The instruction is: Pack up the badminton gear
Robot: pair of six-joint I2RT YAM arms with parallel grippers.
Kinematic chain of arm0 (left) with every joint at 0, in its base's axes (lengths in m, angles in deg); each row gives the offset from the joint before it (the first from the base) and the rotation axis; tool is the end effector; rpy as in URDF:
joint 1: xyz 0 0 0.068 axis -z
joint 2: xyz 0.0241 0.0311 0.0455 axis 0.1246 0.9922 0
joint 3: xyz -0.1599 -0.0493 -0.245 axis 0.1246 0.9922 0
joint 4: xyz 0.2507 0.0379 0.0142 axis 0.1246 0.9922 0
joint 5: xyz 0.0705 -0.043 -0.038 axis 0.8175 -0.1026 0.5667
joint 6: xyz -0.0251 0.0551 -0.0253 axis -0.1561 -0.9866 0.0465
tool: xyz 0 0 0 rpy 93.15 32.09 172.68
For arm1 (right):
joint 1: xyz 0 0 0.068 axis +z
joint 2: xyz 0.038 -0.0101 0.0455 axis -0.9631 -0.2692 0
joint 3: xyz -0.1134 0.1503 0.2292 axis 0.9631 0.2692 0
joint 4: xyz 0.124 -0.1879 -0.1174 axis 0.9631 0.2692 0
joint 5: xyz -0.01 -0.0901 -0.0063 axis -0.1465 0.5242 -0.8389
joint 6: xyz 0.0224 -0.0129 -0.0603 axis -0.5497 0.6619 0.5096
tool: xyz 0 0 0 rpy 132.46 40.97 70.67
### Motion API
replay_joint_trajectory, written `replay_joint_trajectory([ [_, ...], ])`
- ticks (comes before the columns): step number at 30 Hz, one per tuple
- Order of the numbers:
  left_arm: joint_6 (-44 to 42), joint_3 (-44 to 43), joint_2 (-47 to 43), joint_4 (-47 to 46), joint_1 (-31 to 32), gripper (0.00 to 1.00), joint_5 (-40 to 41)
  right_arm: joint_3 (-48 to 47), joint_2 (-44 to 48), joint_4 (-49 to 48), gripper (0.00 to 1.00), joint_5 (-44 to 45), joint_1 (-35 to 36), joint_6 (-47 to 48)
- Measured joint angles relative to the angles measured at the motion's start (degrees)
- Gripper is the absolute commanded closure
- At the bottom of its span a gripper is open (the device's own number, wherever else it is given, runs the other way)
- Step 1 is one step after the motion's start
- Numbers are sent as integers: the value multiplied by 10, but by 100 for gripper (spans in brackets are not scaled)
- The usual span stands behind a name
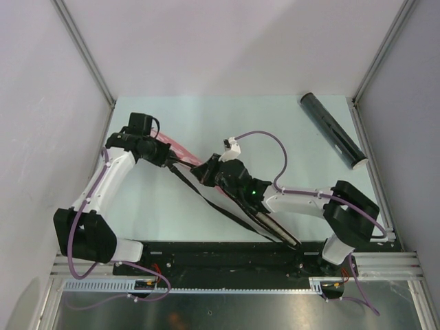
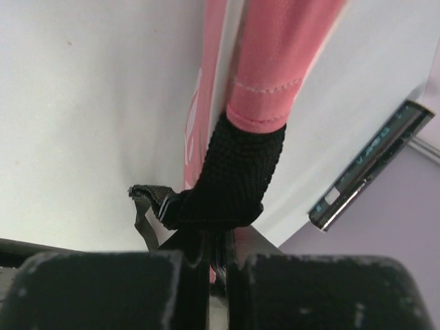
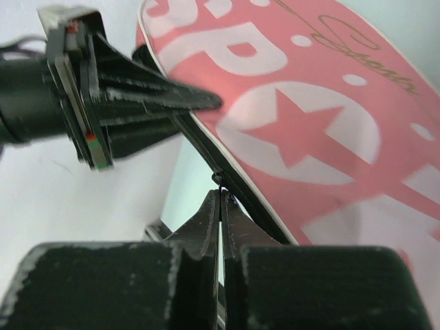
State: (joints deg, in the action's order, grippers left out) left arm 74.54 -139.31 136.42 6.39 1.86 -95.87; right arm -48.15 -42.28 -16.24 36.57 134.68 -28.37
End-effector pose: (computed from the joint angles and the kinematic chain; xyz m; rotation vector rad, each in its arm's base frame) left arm 0.2644 -0.0502 0.3155 -1.3896 2.3799 -0.6640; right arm 0.2061 0.3326 0.2828 0.1482 1.9167 1.1973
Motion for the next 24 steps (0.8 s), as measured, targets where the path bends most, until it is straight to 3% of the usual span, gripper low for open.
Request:
replay_joint_trajectory([
  [13,-129,-155,124,42,-90,100,51,157,192,133,100,-164,-48,187],
  [20,-180,-257,183,62,-128,100,101,295,382,247,100,-173,-104,222],
  [24,-195,-309,219,67,-138,100,121,349,447,277,100,-170,-136,225],
])
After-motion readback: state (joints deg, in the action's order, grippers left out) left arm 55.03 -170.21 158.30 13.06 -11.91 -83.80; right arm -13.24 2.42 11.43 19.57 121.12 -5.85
